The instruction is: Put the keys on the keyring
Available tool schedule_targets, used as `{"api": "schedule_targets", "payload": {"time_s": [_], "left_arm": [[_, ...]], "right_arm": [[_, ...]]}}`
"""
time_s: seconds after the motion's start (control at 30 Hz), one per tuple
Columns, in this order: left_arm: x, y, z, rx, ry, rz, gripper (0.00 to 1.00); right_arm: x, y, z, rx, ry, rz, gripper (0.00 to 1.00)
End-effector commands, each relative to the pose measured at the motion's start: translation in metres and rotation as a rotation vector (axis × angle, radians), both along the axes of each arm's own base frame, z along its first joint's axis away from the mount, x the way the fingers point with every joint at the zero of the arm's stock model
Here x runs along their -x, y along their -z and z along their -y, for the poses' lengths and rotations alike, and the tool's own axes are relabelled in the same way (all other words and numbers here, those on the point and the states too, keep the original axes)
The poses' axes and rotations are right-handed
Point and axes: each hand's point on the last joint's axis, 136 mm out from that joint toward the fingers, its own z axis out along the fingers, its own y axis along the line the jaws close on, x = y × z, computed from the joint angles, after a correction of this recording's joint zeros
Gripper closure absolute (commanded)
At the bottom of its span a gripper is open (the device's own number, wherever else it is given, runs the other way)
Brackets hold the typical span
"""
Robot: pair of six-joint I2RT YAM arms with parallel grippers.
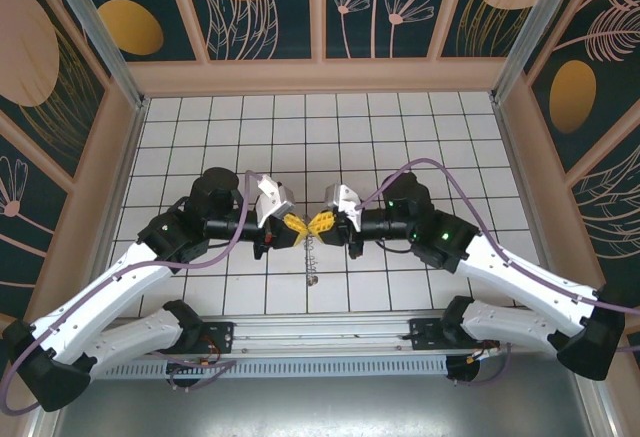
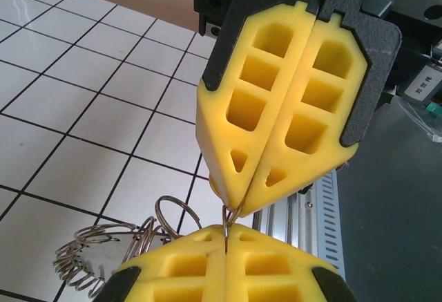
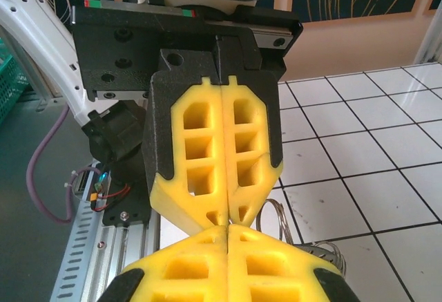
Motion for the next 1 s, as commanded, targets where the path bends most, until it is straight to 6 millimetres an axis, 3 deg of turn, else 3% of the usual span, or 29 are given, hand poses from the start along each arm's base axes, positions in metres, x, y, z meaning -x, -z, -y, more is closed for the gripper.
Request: {"api": "schedule_targets", "payload": {"time_s": [0.0,0.97], "left_arm": [[-0.001,-0.041,0.011,0.123,0.043,0.096,1.00],[-0.002,-0.054,0.011,0.168,0.032,0.125,1.00]], "right_arm": [[0.019,-0.023,-0.003,-0.064,-0.075,0.068,1.00],[0.015,-0.010,0.022,-0.040,0.026,0.148,1.00]]}}
